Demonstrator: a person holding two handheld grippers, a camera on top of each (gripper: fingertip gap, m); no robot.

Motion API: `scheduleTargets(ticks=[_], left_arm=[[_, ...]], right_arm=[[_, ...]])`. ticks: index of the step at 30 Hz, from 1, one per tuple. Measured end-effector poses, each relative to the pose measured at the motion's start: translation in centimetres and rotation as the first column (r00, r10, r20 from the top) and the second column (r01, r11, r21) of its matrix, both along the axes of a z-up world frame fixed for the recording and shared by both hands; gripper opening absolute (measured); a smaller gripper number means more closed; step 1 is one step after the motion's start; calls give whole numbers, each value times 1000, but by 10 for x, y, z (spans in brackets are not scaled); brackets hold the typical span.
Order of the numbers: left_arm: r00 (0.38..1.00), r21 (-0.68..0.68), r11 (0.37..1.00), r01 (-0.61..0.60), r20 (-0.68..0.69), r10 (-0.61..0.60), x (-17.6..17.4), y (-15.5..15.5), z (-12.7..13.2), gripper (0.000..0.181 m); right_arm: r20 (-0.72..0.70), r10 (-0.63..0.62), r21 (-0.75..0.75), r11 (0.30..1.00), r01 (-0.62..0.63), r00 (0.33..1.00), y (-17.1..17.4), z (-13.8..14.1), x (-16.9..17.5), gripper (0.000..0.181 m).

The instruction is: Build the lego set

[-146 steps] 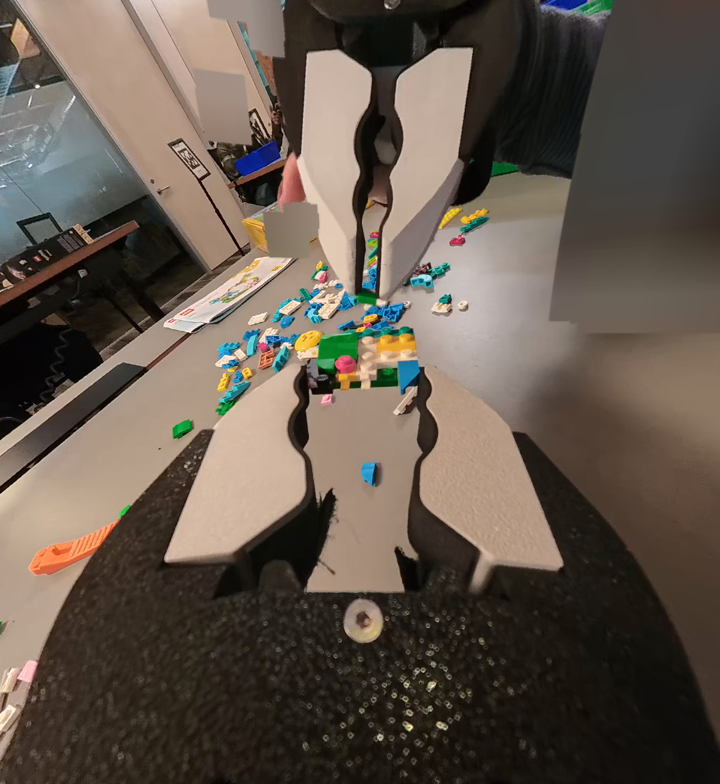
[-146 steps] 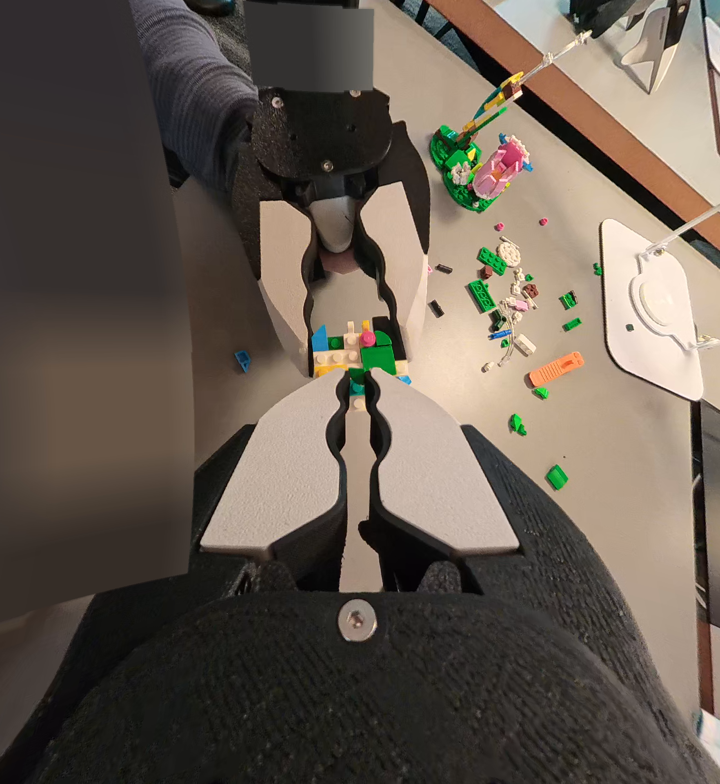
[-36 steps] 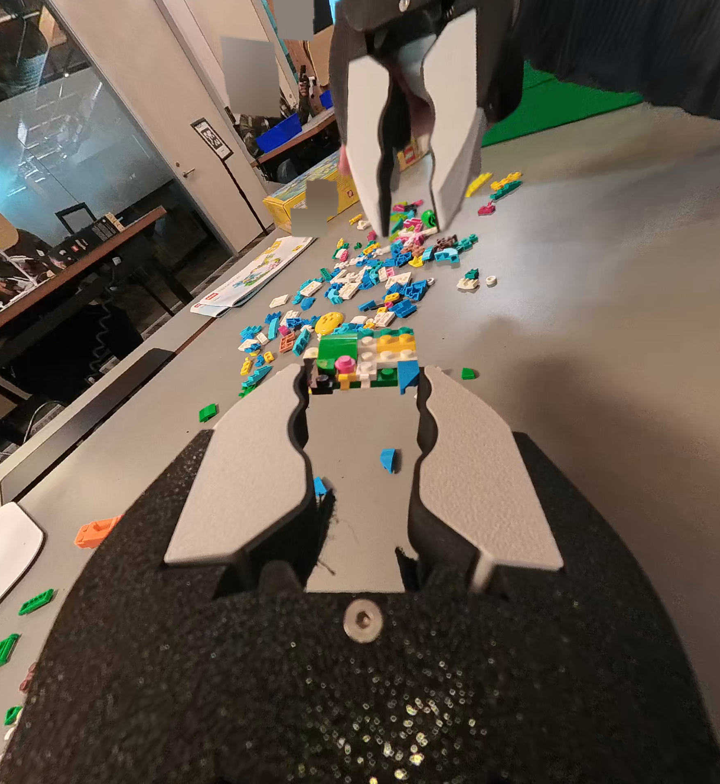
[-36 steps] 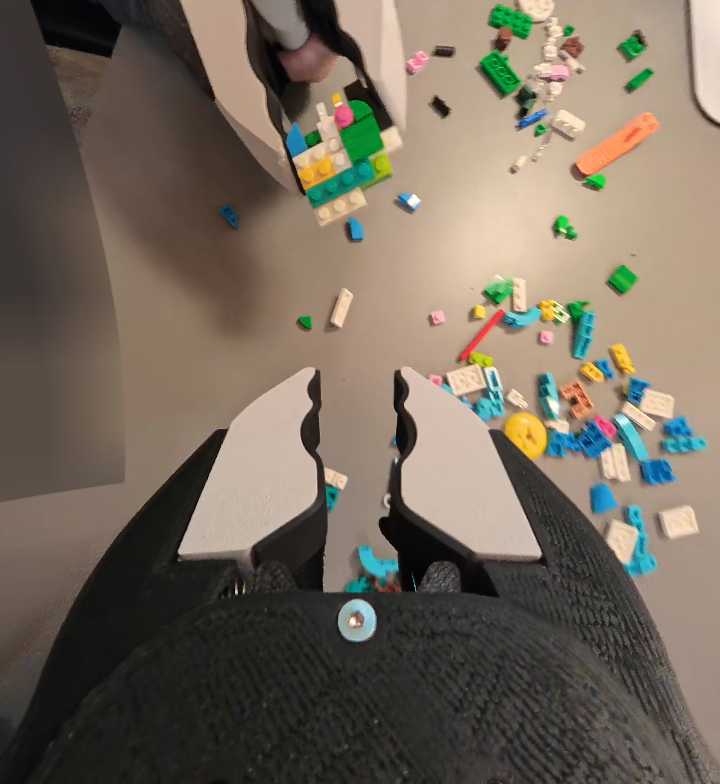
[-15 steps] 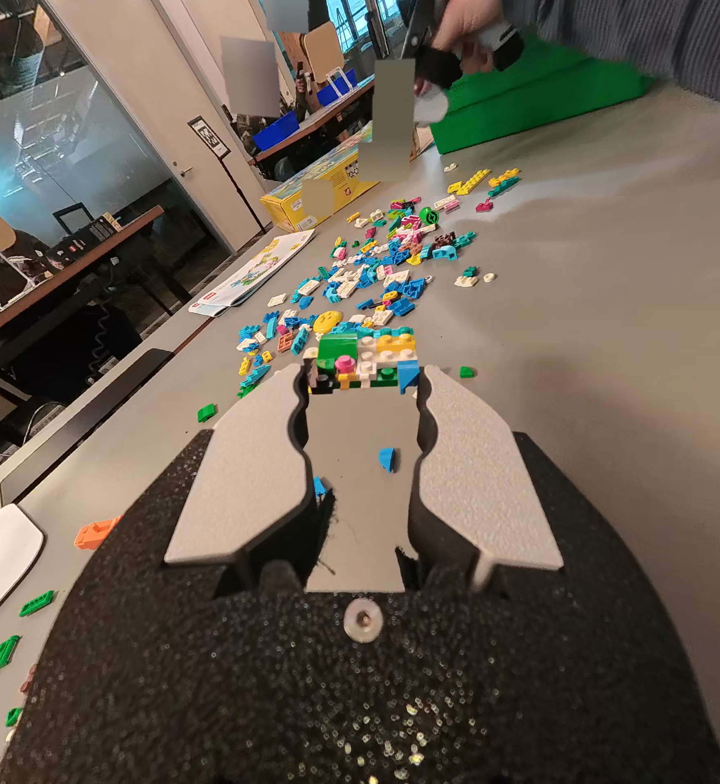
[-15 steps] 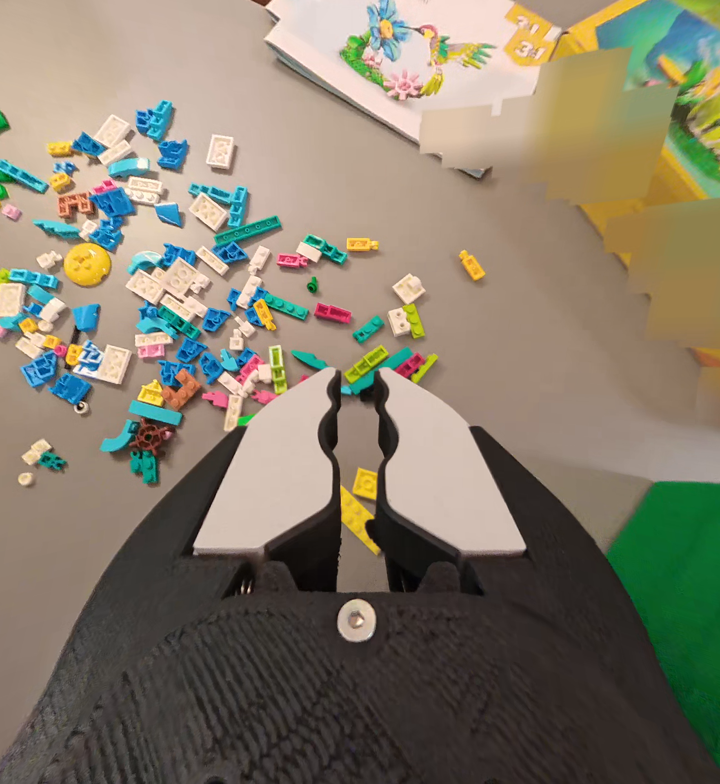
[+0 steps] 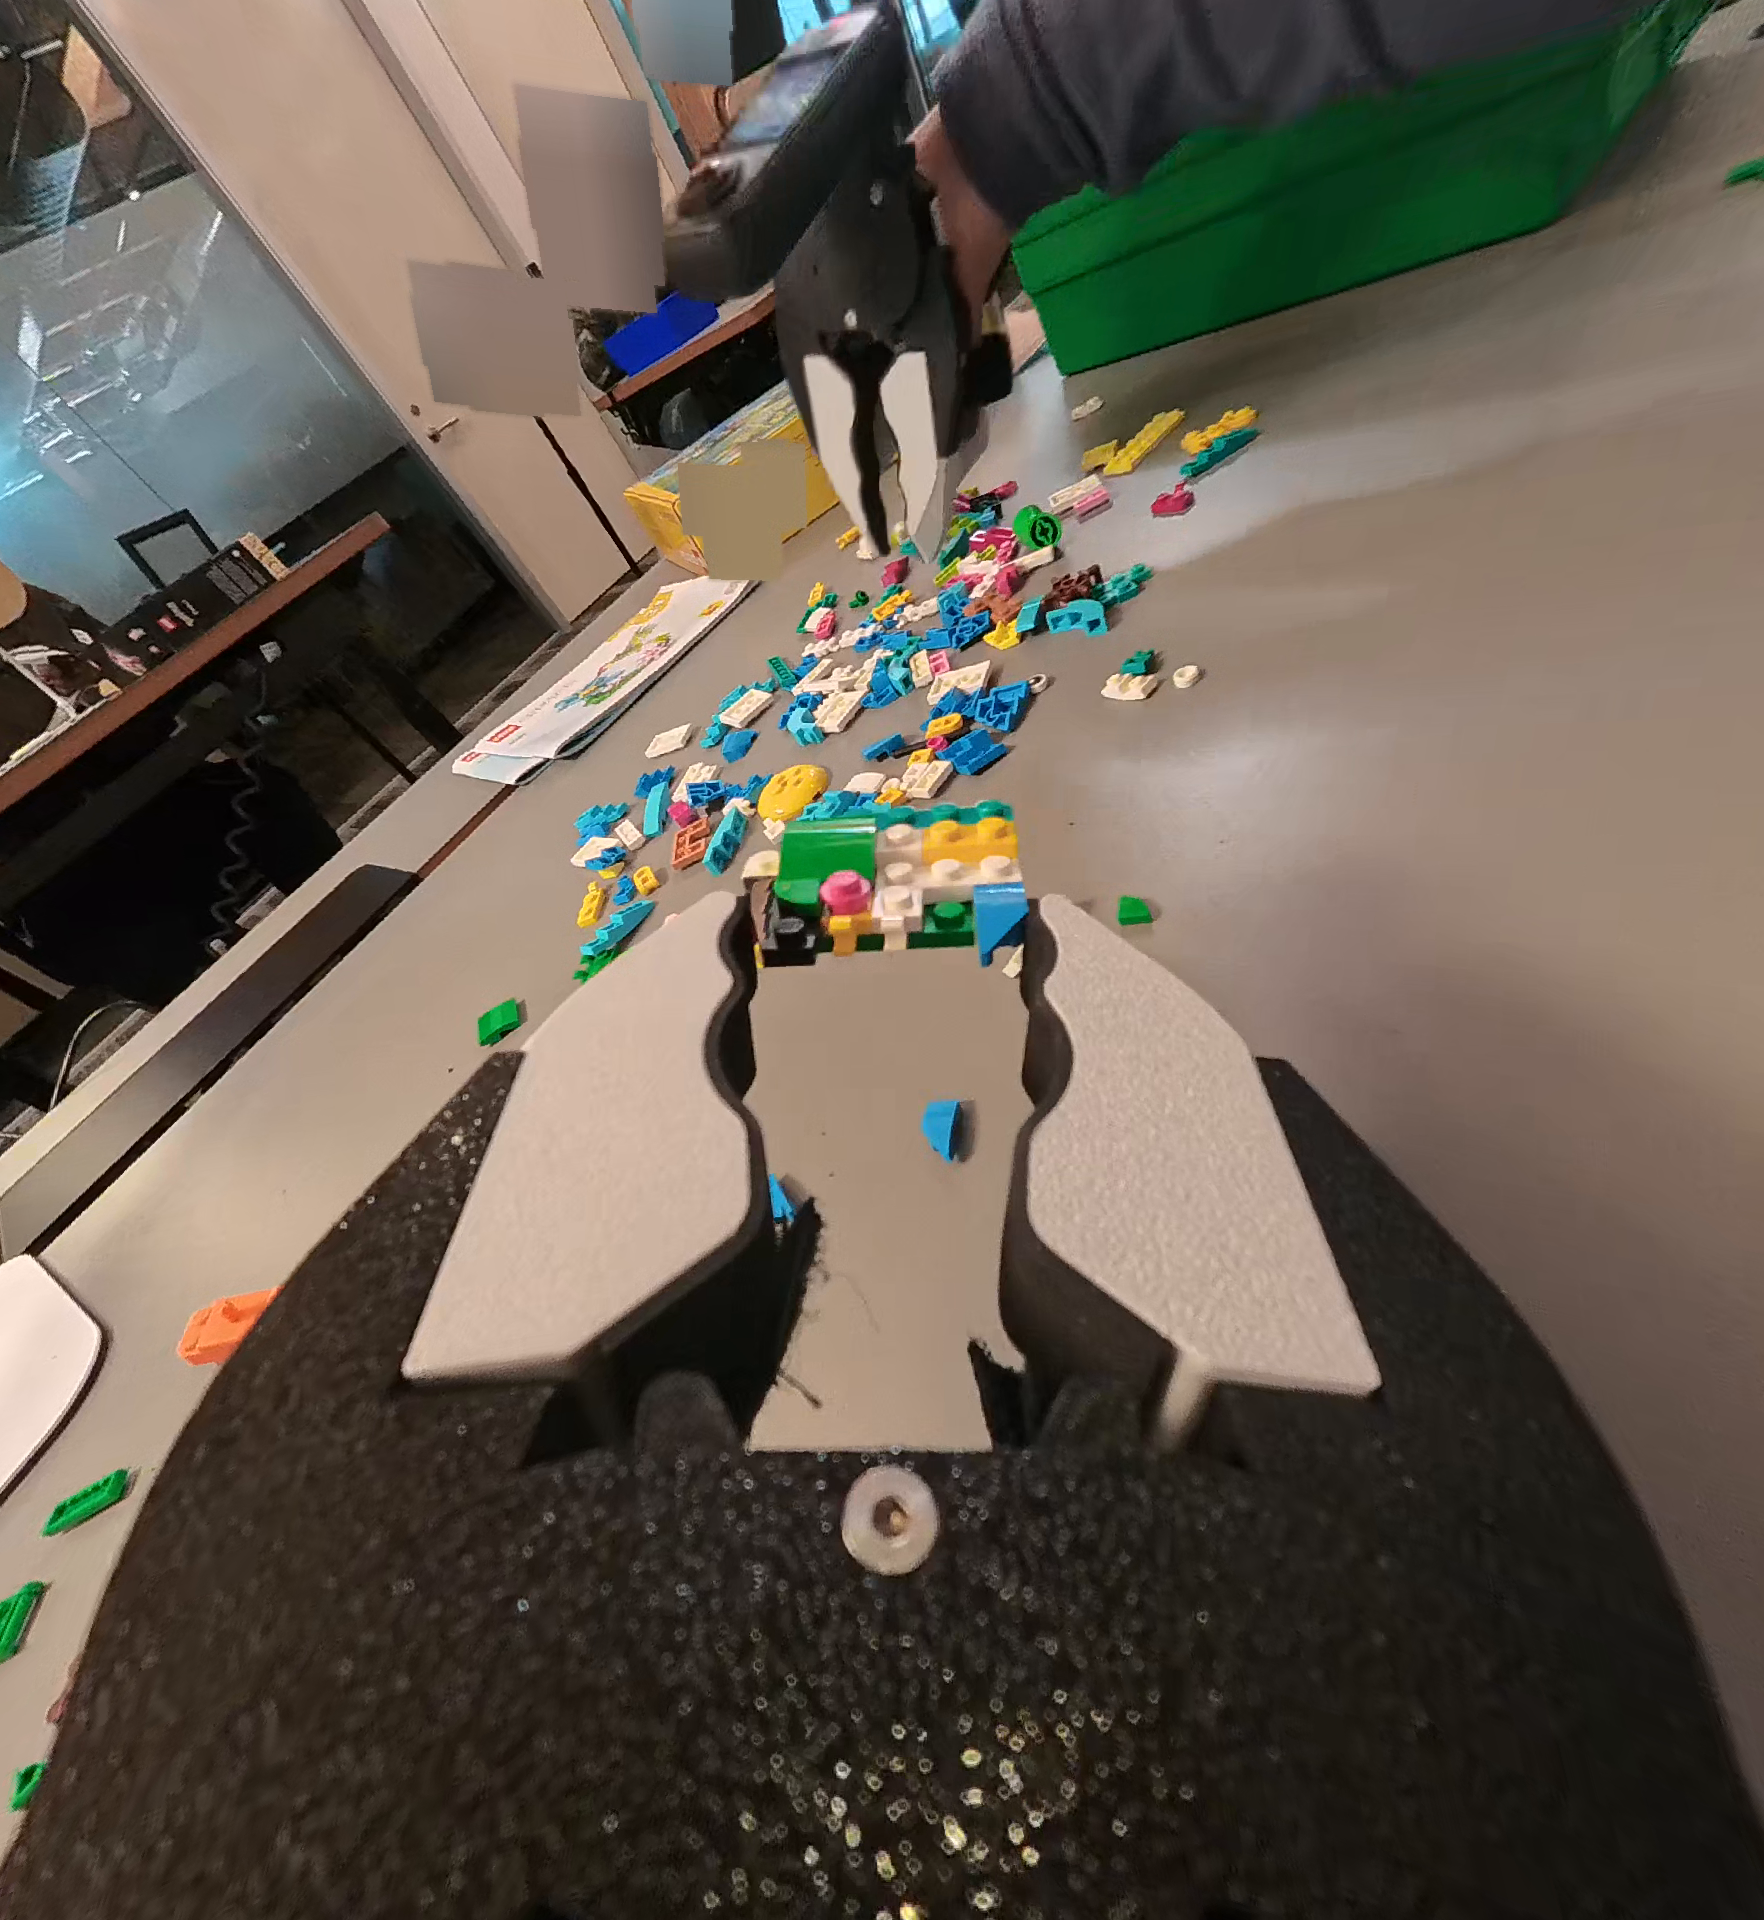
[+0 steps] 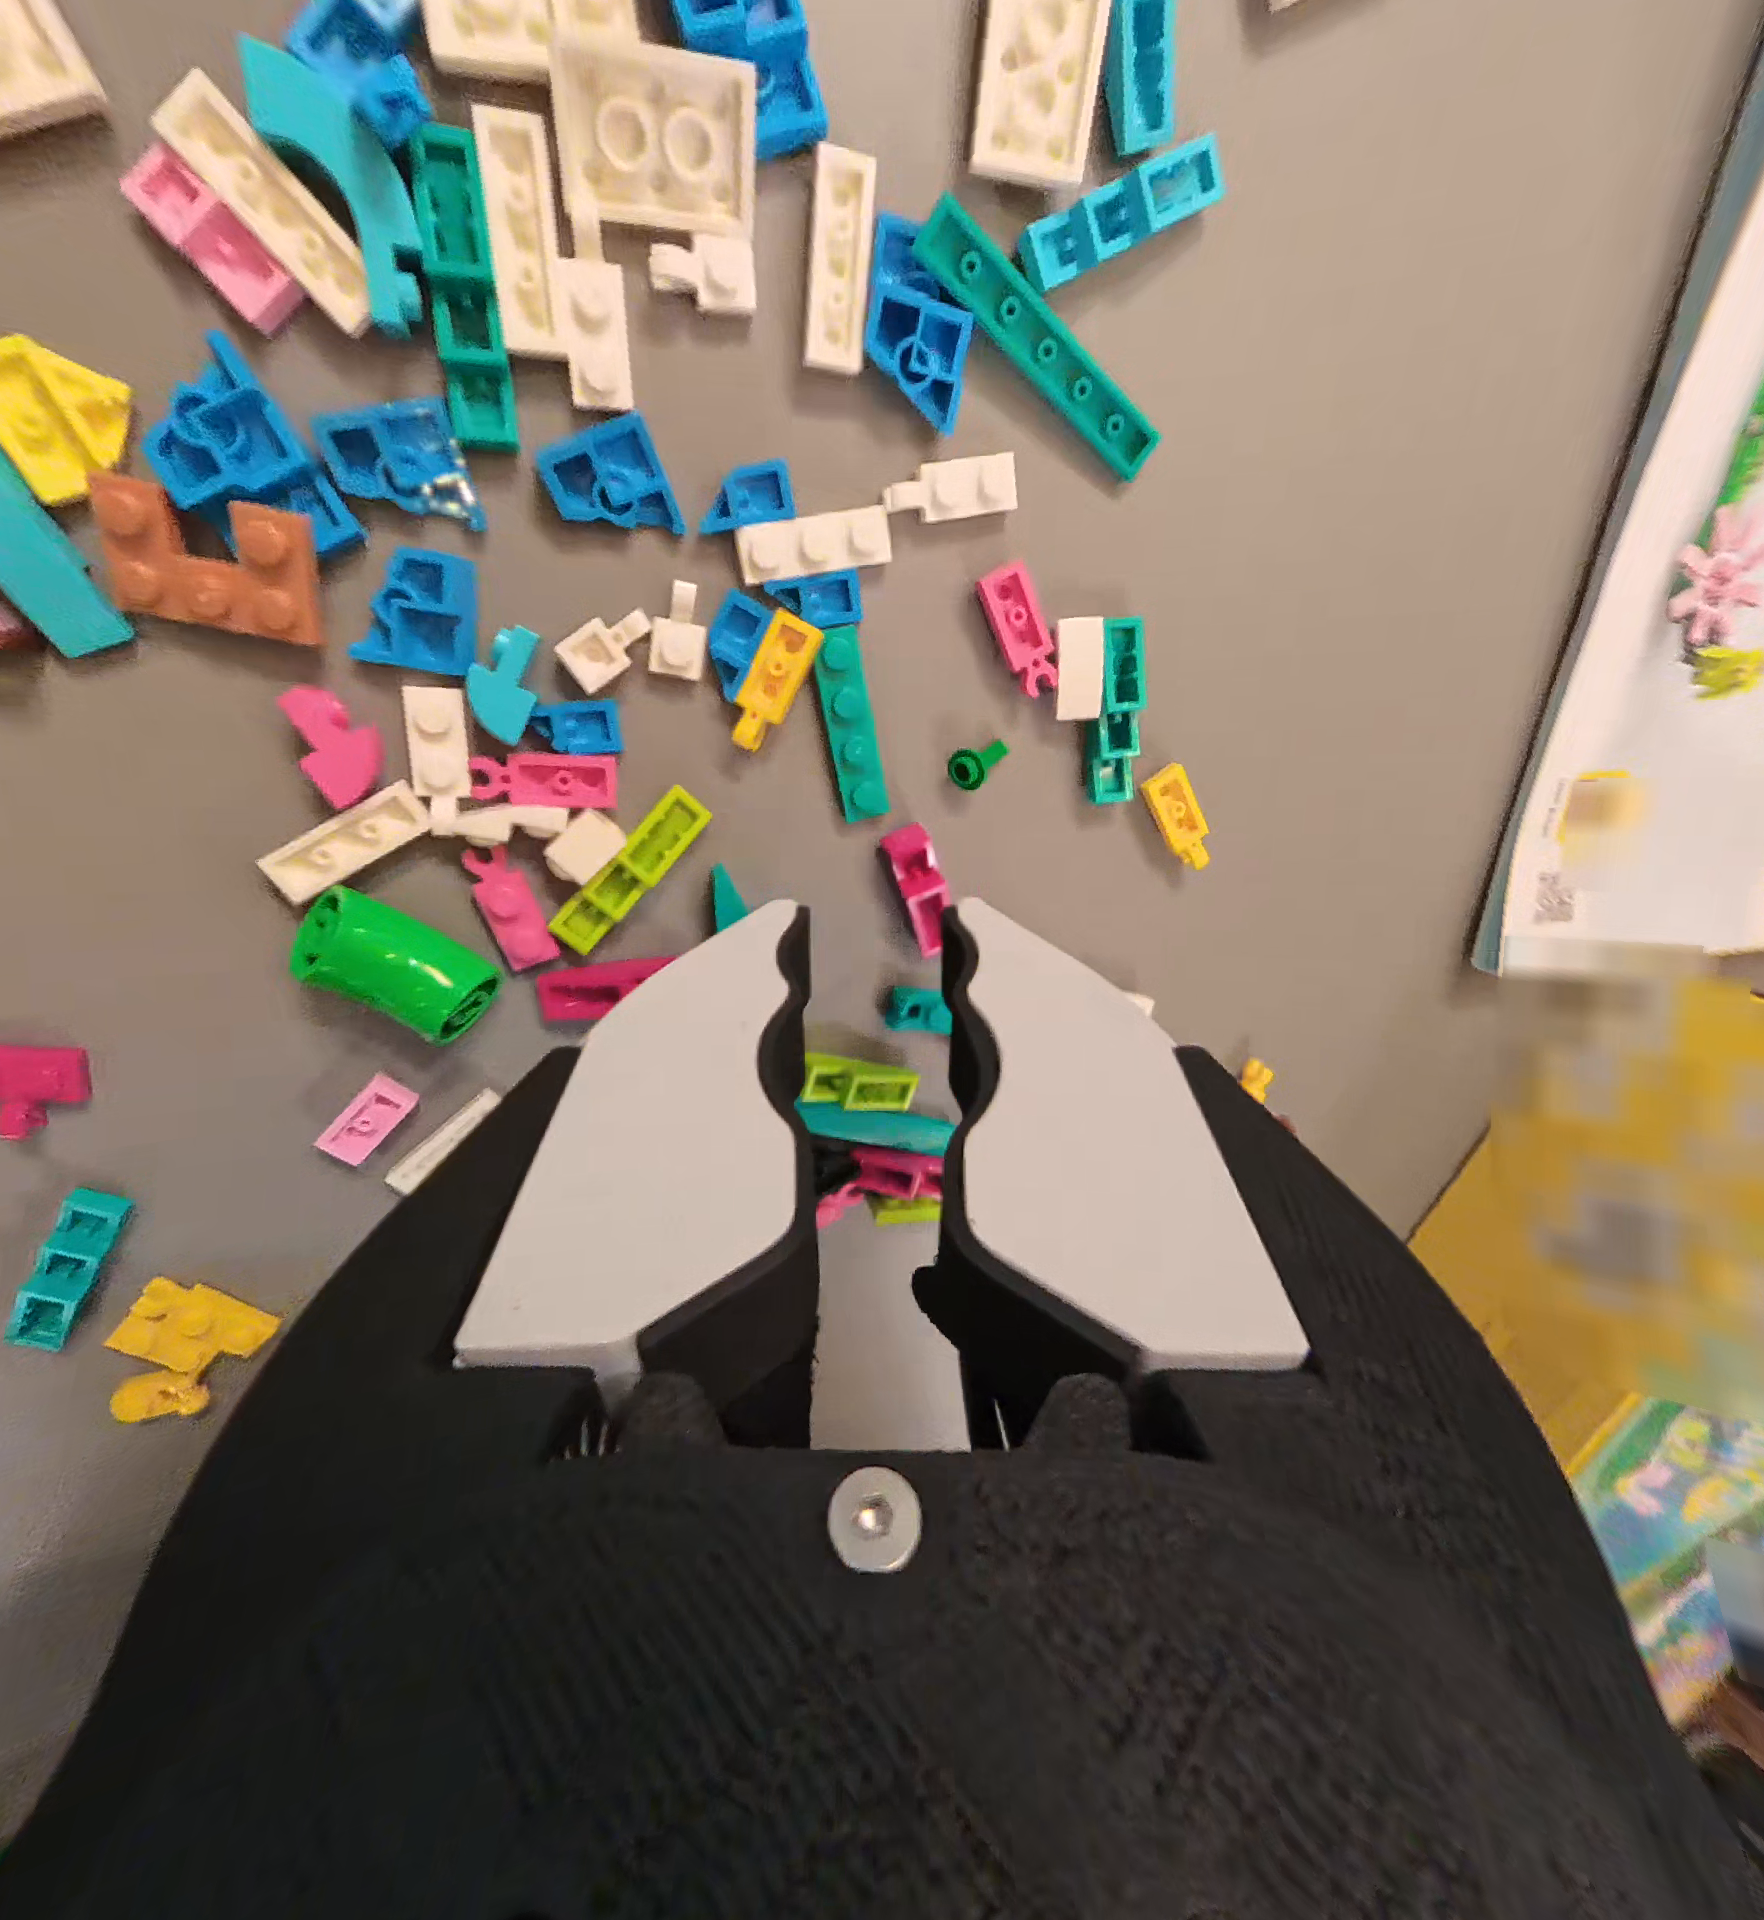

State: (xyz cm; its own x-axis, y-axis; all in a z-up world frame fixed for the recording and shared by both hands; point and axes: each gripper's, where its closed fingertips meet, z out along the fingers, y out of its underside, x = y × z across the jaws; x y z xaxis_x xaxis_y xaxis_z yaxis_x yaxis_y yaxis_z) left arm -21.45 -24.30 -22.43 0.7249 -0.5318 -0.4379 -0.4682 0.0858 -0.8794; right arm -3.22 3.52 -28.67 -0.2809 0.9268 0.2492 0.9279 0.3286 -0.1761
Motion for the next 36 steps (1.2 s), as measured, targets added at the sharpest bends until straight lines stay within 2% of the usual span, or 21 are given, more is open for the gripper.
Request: scheduleTargets(ticks=[7,10,11,13,16,20,23,25,27,29,33,36], left_arm=[[1000,-3,1000,7,-9,-7,1,0,-1,49],[1000,-5,1000,8,-8,-8,1,0,-1,49],[1000,-3,1000,7,-7,-7,1,0,-1,49],[1000,-2,1000,6,-3,-6,1,0,0,49],[1000,-2,1000,2,5,-2,0,0,1,49],[1000,0,1000,3,1,-3,1,0,0,49],[1000,4,1000,4,6,-4,1,-1,1,49],[1000,4,1000,2,10,-2,0,-1,2,49],[1000,3,1000,4,8,-4,1,-1,1,49],[1000,2,1000,10,4,-10,2,-1,1,49],[1000,2,1000,14,-2,-14,3,-1,0,49],[1000,3,1000,19,-3,-19,4,-2,0,49]], right_arm=[[46,27,-99,995,-22,999,-1,-6,-14,21],[105,23,-105,994,-12,994,-2,-7,-10,10],[127,20,-90,996,-8,992,-1,-7,-6,0],[115,-2,-54,998,8,993,1,1,-7,0],[-118,-16,-60,998,9,993,-19,32,-36,0],[-467,36,-105,990,-95,884,-83,84,-79,0],[-524,104,-24,990,-137,845,-106,98,-80,0],[-447,113,52,994,-101,887,-92,92,-64,2],[-289,73,87,995,-50,955,-68,76,-40,5],[-120,52,80,996,-43,991,-49,56,-21,8],[122,61,50,996,-68,991,-21,27,-4,16],[229,-41,-16,999,46,973,-3,13,5,22]])
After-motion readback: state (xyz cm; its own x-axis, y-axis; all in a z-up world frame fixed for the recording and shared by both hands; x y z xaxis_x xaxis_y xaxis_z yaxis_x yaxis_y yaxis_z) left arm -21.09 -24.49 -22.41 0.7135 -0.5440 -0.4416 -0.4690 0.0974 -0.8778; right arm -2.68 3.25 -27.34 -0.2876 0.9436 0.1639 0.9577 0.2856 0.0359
